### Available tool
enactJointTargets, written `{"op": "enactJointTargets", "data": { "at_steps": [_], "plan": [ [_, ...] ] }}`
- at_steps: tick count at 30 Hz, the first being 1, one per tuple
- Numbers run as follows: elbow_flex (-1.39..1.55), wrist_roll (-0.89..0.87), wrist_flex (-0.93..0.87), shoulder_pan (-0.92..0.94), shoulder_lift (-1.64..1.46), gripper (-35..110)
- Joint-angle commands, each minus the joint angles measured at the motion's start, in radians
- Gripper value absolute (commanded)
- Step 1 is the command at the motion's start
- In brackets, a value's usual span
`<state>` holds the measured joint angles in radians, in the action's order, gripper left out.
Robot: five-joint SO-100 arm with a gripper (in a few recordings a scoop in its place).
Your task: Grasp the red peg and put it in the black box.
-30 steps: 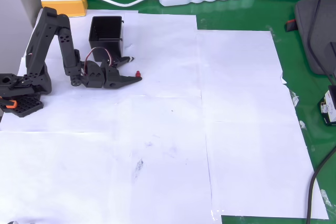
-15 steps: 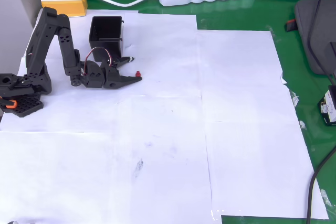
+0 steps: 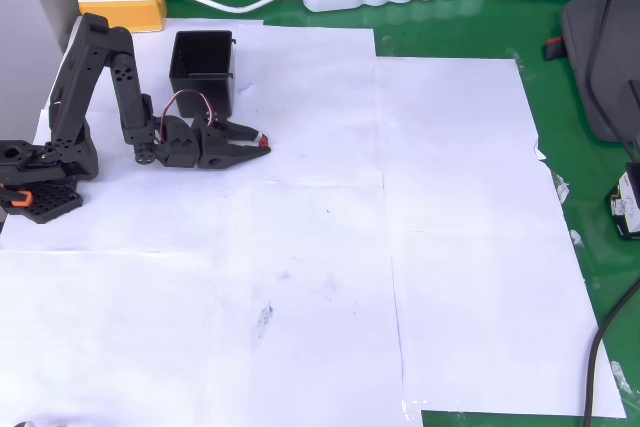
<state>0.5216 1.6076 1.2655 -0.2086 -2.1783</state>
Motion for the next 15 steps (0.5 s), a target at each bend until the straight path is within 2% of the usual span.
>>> {"op": "enactJointTargets", "data": {
  "at_steps": [1,6,8,12,15],
  "plan": [
    [0.008,0.014,0.006,-0.006,0.014,0],
    [0.009,-0.006,-0.017,-0.006,0.080,0],
    [0.009,-0.041,-0.094,0.000,0.196,0],
    [0.104,-0.054,-0.492,0.014,0.471,0],
    [0.270,-0.081,-0.905,0.012,0.655,0]
  ]
}}
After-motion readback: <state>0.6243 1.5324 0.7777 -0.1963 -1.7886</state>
